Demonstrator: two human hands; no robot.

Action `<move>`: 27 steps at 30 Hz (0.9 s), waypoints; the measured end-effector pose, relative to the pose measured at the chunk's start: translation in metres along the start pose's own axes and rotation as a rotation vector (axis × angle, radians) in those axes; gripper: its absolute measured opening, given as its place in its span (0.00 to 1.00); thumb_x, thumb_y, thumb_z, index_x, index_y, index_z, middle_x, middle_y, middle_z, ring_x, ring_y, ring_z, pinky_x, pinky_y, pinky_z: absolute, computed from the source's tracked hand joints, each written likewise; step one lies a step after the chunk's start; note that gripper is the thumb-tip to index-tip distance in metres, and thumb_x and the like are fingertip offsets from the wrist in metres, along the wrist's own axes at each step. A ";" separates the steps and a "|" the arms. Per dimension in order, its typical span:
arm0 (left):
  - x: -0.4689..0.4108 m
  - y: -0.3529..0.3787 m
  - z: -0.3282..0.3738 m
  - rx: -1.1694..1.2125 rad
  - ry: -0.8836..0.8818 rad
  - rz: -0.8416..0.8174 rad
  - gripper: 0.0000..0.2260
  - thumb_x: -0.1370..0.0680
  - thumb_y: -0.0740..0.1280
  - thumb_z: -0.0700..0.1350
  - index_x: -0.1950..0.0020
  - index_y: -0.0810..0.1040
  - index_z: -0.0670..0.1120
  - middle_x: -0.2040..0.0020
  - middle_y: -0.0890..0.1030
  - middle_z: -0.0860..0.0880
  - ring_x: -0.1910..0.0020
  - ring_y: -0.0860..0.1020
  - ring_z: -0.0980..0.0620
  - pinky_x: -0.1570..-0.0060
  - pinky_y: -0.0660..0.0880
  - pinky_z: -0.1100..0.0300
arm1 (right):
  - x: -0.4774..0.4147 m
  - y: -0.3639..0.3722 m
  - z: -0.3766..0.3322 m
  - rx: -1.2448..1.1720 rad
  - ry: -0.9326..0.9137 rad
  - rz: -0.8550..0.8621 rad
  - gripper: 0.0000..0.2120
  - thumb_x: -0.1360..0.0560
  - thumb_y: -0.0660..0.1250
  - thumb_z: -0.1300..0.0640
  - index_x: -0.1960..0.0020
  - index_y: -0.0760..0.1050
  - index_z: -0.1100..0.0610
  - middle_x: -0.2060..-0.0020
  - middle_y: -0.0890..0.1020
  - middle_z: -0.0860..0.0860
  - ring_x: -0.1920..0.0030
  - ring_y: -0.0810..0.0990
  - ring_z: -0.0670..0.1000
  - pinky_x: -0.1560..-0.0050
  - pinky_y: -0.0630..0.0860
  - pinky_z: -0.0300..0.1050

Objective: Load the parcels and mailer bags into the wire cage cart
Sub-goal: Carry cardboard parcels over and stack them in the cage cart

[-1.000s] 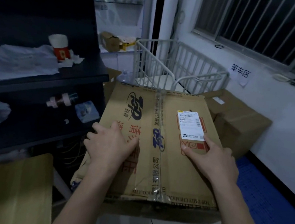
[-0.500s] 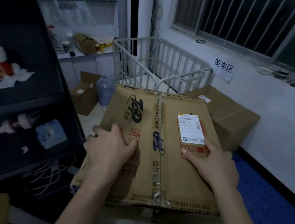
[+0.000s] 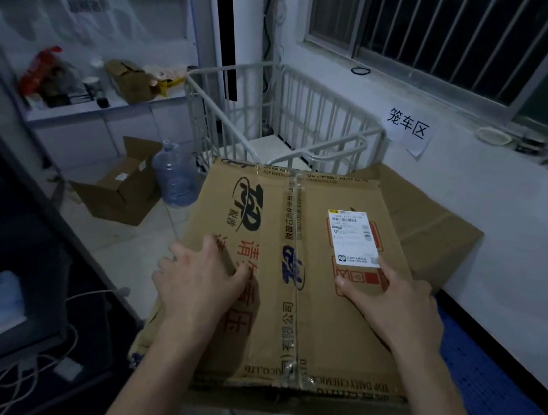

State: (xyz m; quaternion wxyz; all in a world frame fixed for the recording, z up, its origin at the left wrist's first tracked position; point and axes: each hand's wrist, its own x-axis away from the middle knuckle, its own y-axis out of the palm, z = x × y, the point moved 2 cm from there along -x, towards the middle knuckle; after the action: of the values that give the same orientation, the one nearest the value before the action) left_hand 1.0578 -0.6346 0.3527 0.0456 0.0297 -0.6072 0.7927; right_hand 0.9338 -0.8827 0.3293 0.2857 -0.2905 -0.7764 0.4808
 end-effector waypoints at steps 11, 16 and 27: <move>-0.058 0.017 0.049 -0.023 -0.030 -0.030 0.28 0.27 0.60 0.71 0.37 0.66 0.53 0.43 0.67 0.41 0.44 0.74 0.37 0.42 0.74 0.43 | -0.083 0.000 -0.007 0.010 -0.011 -0.065 0.50 0.45 0.53 0.12 0.26 0.56 0.29 0.37 0.71 0.57 0.38 0.73 0.59 0.49 0.77 0.52; -0.101 0.034 0.060 -0.021 -0.043 -0.033 0.27 0.27 0.60 0.70 0.39 0.66 0.52 0.44 0.67 0.41 0.44 0.73 0.37 0.42 0.73 0.43 | -0.134 0.017 -0.024 0.006 -0.011 -0.084 0.52 0.46 0.54 0.11 0.25 0.57 0.30 0.34 0.72 0.56 0.36 0.72 0.60 0.44 0.76 0.55; -0.258 0.087 0.089 -0.043 -0.087 -0.107 0.28 0.26 0.58 0.70 0.35 0.66 0.52 0.42 0.68 0.41 0.44 0.73 0.38 0.43 0.71 0.46 | -0.295 0.080 -0.084 0.019 -0.014 -0.156 0.55 0.49 0.55 0.11 0.26 0.58 0.31 0.36 0.74 0.54 0.36 0.73 0.58 0.42 0.75 0.55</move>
State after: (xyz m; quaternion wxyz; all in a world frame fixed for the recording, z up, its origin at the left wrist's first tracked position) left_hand 1.3043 -0.7523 0.2658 0.0622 0.0954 -0.6230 0.7739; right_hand 1.2058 -1.0191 0.2390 0.3196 -0.2231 -0.7941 0.4663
